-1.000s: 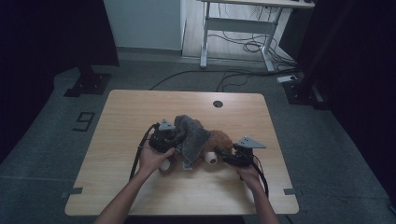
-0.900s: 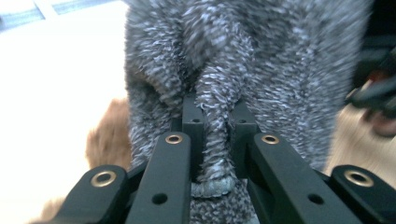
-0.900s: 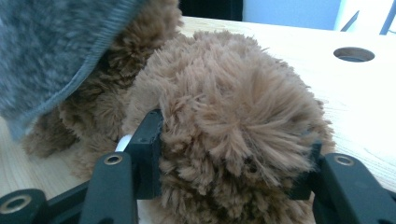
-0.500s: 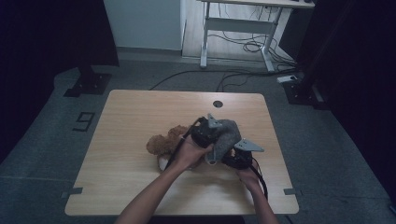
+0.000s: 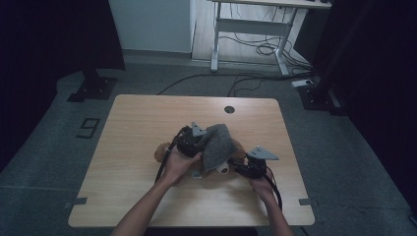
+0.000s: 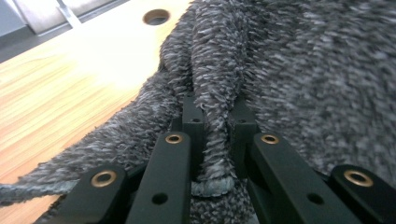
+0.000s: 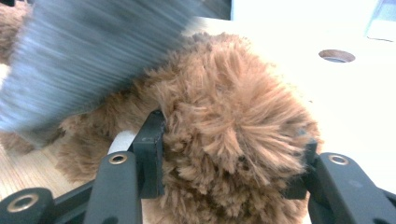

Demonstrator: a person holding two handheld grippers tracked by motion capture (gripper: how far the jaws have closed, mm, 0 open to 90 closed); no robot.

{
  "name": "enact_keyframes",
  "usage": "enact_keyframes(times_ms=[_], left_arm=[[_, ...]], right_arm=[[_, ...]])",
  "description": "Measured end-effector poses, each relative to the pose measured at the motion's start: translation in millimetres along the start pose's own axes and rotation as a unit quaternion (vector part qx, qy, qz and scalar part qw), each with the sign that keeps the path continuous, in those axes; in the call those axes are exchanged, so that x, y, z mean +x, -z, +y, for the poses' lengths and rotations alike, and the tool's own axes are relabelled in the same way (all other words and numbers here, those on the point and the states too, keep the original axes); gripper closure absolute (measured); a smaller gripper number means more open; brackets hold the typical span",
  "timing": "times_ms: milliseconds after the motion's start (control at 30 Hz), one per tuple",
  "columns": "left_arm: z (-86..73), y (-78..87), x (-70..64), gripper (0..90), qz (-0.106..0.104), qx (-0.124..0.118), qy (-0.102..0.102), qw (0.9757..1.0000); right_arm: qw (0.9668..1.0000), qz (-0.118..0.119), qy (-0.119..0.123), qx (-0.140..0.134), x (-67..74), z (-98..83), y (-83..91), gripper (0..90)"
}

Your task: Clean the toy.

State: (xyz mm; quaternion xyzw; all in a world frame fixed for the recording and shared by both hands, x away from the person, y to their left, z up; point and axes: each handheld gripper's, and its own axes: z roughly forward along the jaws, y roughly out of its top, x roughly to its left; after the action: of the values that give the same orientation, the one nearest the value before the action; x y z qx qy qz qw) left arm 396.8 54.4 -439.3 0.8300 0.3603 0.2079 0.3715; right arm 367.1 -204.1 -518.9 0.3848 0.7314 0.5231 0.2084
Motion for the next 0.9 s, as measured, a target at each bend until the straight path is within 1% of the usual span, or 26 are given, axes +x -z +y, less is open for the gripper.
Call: enact_keyframes(times_ms=[33, 67, 133, 233, 267, 433, 500, 533, 567, 600, 633, 700, 767, 800, 900], left_arm=[[-2.1, 3.1, 2.9, 81.2, 0.006, -0.002, 0.0, 1.0], [-5.6, 8.4, 9.1, 81.2, 0.014, -0.004, 0.005, 0.9999], [-13.3, 17.0, 23.1, 81.2, 0.021, -0.006, 0.021, 0.9995], [-25.5, 25.5, 38.4, 81.1, 0.027, -0.004, 0.04, 0.9988], [-34.1, 29.9, 45.8, 81.1, 0.034, -0.001, 0.046, 0.9984], [-62.3, 36.6, 61.9, 81.1, 0.048, 0.009, 0.066, 0.9966], [-72.6, 37.9, 68.0, 81.1, 0.053, 0.015, 0.075, 0.9957], [-79.0, 39.0, 72.8, 81.1, 0.059, 0.022, 0.08, 0.9949], [-82.1, 39.2, 75.4, 81.1, 0.061, 0.025, 0.082, 0.9944], [-86.8, 39.6, 79.6, 81.1, 0.062, 0.029, 0.091, 0.9935], [-89.5, 40.0, 81.8, 81.1, 0.058, 0.028, 0.097, 0.9932], [-92.1, 42.3, 84.5, 81.1, 0.047, 0.024, 0.106, 0.9929], [-88.7, 45.1, 83.0, 81.0, 0.041, 0.014, 0.107, 0.9933], [-82.7, 46.6, 79.3, 81.1, 0.038, 0.008, 0.102, 0.994], [-67.5, 46.5, 70.1, 81.0, 0.029, -0.002, 0.085, 0.996]], right_arm=[[1.0, 0.0, 0.0, 0.0, -0.1, 0.0, 0.1, 47.1], [1.0, 0.001, 0.0, 0.001, -0.4, 0.0, 0.3, 47.1], [1.0, 0.003, -0.003, 0.0, -1.6, -0.4, 0.5, 47.2], [1.0, 0.004, -0.004, 0.0, -1.9, -0.4, 0.5, 47.1], [1.0, 0.004, -0.004, 0.0, -1.9, -0.3, 0.5, 47.2], [1.0, 0.003, -0.004, 0.0, -1.6, -0.4, 0.7, 47.1], [1.0, 0.003, -0.004, 0.0, -1.3, -0.4, 0.8, 47.1], [1.0, 0.003, -0.004, 0.0, -1.2, -0.4, 0.9, 47.1], [1.0, 0.002, -0.005, 0.0, -1.1, -0.5, 0.9, 47.1], [1.0, 0.002, -0.005, -0.001, -1.2, -0.6, 0.8, 47.2], [1.0, 0.002, -0.006, -0.001, -1.3, -0.6, 0.8, 47.1], [1.0, 0.003, -0.007, -0.001, -1.6, -0.6, 0.5, 47.1], [1.0, 0.002, -0.009, -0.003, -2.0, -0.6, -0.1, 47.2], [0.9999, 0.002, -0.01, -0.003, -2.2, -0.5, -0.3, 47.2], [0.9999, 0.002, -0.012, -0.004, -2.2, -0.5, -0.6, 47.2]])
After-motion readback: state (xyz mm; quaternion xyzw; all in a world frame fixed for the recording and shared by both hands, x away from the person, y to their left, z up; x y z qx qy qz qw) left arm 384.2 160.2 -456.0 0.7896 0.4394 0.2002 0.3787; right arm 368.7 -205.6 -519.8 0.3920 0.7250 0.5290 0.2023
